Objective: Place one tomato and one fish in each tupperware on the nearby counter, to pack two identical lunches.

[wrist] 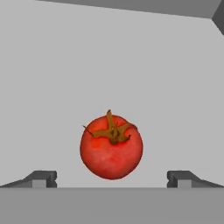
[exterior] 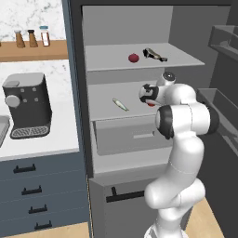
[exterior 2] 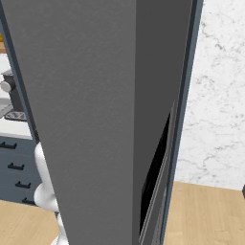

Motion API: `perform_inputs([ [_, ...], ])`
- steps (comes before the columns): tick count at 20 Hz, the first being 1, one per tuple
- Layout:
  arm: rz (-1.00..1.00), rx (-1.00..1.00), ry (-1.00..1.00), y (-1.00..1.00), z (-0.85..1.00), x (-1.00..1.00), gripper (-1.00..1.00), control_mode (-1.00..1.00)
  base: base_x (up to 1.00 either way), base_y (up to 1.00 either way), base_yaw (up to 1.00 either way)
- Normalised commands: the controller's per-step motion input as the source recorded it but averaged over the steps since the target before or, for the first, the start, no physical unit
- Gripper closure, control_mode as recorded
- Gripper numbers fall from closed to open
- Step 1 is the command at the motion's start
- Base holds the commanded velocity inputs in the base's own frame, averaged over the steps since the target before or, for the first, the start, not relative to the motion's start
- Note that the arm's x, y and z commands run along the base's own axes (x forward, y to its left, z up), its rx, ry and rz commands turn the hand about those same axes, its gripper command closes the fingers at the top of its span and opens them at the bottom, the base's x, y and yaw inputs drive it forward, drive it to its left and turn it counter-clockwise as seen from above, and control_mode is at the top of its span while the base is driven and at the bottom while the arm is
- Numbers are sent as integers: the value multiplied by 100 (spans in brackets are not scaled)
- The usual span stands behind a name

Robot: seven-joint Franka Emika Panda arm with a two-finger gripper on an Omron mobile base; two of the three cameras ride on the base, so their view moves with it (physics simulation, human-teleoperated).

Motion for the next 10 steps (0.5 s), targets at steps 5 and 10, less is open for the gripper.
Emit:
perform_inputs([
  [5, 0, 0, 6, 0, 0, 21, -100, -100, 0, 0, 0],
  [10, 0, 0, 2, 0, -12, 8, -100, -100, 0, 0, 0],
])
